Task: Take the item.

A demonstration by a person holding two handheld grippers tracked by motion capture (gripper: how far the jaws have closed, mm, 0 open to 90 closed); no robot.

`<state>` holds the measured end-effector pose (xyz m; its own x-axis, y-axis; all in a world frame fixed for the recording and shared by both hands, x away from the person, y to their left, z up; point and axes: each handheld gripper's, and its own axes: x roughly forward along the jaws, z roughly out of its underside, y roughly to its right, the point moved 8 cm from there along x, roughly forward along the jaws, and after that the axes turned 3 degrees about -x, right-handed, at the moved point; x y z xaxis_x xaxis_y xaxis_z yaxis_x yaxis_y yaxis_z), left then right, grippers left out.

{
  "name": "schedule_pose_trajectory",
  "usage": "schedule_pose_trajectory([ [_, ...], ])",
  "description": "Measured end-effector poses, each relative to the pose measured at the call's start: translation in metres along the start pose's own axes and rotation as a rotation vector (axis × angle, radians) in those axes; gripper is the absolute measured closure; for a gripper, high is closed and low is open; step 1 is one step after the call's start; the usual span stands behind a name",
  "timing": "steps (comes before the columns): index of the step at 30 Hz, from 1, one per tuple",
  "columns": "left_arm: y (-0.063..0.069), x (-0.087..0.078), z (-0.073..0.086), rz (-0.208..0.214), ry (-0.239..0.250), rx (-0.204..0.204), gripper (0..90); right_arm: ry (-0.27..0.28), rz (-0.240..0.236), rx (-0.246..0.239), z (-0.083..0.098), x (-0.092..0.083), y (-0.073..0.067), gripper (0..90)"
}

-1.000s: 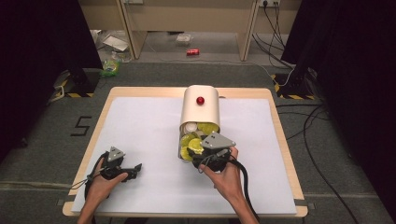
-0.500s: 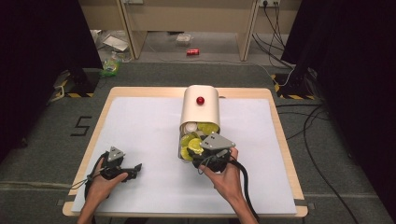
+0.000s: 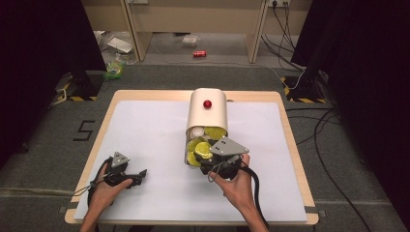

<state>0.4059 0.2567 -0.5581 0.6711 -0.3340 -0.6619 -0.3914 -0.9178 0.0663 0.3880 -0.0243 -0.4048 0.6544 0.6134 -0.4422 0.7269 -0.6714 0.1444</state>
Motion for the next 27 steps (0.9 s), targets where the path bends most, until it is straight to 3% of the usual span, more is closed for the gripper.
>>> schedule_pose_trajectory([
  [27,0.0,0.0,0.0,0.0,0.001,0.0,11.8,0.059,-0.015,0.025,-0.013,-0.027,0.005,39.4],
])
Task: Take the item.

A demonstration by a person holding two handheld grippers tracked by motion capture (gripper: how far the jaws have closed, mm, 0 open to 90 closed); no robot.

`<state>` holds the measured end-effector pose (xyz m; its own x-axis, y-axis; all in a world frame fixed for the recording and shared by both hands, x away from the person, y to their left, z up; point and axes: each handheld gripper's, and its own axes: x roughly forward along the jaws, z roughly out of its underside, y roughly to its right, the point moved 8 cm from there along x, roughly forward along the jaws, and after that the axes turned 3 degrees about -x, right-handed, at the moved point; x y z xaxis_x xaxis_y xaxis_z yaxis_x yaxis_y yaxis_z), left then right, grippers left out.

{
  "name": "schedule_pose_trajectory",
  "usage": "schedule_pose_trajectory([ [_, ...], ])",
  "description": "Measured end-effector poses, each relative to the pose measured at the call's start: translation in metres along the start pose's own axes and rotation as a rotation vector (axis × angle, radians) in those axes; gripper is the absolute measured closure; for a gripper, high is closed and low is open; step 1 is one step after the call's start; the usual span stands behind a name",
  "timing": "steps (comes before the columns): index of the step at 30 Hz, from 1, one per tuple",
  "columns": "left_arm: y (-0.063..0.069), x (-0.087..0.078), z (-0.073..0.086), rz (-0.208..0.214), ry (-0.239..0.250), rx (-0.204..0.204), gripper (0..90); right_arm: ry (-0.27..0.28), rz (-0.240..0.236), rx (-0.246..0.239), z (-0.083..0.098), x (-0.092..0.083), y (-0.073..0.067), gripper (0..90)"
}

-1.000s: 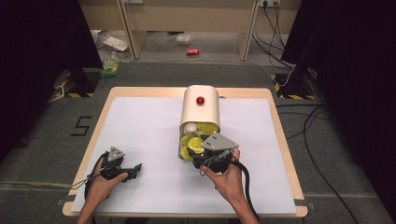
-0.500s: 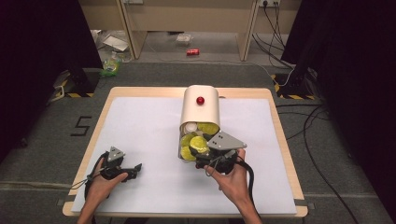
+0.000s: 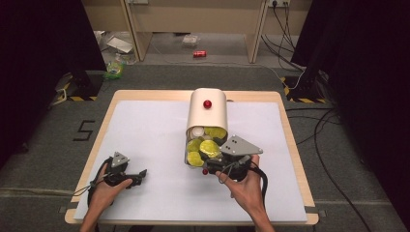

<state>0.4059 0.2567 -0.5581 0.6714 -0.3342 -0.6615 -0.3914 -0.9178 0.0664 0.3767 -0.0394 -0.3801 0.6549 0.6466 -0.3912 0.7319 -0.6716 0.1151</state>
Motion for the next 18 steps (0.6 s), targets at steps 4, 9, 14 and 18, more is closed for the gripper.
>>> schedule_pose_trajectory([
  [4,0.0,0.0,0.0,0.0,0.0,0.0,11.8,0.001,-0.001,-0.001,-0.001,-0.003,0.0,39.4],
  [9,0.0,0.0,0.0,0.0,0.0,0.0,11.8,0.007,0.002,0.003,-0.002,-0.008,0.002,39.4],
  [14,0.0,0.0,0.0,0.001,0.0,0.0,11.8,0.018,0.015,0.002,-0.003,-0.013,0.006,39.4],
  [18,0.0,0.0,0.0,0.001,0.0,0.0,11.8,0.022,0.028,0.008,-0.002,-0.018,0.012,39.4],
])
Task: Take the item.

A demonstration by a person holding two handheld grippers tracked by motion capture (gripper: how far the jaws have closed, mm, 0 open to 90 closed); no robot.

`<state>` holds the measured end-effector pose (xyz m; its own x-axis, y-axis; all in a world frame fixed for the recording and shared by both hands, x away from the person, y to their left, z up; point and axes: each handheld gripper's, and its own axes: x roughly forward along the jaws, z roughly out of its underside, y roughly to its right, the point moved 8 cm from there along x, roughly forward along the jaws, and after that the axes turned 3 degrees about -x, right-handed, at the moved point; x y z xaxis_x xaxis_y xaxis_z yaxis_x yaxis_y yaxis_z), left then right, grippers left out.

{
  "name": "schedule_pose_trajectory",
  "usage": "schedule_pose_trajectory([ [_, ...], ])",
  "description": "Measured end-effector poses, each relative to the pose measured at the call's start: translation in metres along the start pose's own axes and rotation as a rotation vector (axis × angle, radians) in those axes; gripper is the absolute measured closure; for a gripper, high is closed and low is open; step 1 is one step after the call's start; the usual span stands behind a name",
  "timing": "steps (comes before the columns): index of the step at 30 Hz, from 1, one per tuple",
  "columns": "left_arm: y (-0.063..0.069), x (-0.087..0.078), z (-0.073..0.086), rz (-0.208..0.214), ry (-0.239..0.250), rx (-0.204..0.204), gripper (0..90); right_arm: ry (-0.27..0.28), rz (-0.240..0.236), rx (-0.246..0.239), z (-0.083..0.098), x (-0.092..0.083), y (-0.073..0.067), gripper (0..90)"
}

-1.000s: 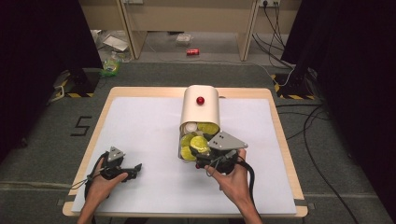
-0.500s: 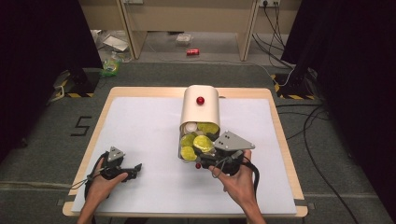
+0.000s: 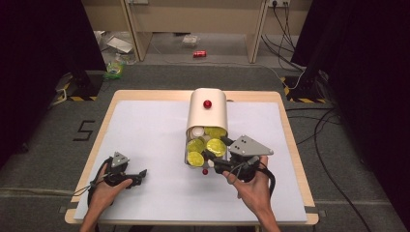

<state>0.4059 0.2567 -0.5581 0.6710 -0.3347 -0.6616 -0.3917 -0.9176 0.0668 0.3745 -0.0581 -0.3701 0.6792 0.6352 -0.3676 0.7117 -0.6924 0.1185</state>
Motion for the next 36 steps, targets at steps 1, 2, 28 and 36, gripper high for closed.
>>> schedule_pose_trajectory([
  [1,0.0,0.0,0.0,0.0,0.0,0.0,11.8,0.002,0.003,0.002,0.0,-0.001,0.001,39.4],
  [2,0.0,0.0,0.0,0.0,0.0,0.0,11.8,0.0,0.007,0.002,0.0,-0.003,0.003,39.4],
  [28,0.0,0.0,0.0,-0.001,0.0,0.0,11.8,0.013,0.136,0.064,0.02,-0.044,0.053,39.4],
  [36,0.0,0.0,0.0,0.0,0.0,0.0,11.8,-0.012,0.17,0.075,0.033,-0.044,0.067,39.4],
])
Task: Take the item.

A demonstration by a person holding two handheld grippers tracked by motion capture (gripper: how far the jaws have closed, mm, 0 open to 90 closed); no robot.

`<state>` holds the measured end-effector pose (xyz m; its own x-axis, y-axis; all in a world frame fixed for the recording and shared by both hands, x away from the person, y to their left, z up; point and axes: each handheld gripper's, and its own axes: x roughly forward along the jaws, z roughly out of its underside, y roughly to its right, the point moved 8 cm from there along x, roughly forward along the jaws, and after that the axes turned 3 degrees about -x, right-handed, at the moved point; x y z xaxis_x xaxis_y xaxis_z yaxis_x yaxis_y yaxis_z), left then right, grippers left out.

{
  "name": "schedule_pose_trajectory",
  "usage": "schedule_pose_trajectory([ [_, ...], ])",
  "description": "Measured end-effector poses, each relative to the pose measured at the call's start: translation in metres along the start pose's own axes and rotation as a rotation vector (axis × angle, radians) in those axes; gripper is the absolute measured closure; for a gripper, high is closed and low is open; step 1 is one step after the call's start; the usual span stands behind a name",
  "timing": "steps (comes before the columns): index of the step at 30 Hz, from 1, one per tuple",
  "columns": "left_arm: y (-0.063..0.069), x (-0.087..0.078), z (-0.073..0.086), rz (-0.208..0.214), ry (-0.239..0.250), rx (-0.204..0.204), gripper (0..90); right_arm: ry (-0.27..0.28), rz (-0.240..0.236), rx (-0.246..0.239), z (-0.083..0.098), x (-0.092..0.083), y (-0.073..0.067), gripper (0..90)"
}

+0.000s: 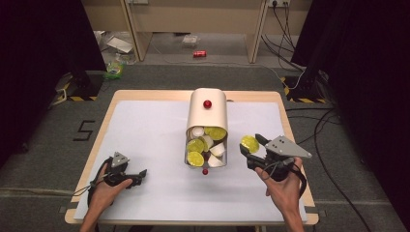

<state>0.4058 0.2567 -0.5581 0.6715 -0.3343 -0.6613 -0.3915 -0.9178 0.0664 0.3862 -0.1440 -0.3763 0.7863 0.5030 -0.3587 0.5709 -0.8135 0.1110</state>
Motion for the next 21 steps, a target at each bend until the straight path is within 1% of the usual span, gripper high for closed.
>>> schedule_pose_trajectory([
  [2,0.0,0.0,0.0,0.0,0.0,0.0,11.8,-0.004,0.006,0.007,0.004,0.003,0.004,39.5],
  [3,0.0,0.0,0.0,0.0,-0.001,0.0,11.8,-0.014,0.012,0.018,0.009,0.005,0.007,39.4],
  [4,0.0,0.0,0.0,0.0,-0.001,0.0,11.8,-0.014,0.012,0.018,0.009,0.005,0.007,39.4],
  [5,0.0,0.0,0.0,0.0,0.0,0.0,11.8,-0.015,0.022,0.016,0.013,0.008,0.012,39.4],
  [8,0.0,0.0,0.0,0.0,0.0,0.0,11.8,-0.021,0.028,0.015,0.017,0.01,0.015,39.5],
  [11,0.0,0.0,0.0,0.0,-0.001,0.0,11.8,-0.033,0.044,0.024,0.025,0.013,0.022,39.5],
  [17,0.0,0.0,0.0,0.0,0.0,0.0,11.8,-0.052,0.048,0.029,0.034,0.017,0.027,39.4],
  [21,0.0,0.0,0.0,0.0,0.0,0.0,11.8,-0.054,0.05,0.03,0.036,0.02,0.027,39.5],
])
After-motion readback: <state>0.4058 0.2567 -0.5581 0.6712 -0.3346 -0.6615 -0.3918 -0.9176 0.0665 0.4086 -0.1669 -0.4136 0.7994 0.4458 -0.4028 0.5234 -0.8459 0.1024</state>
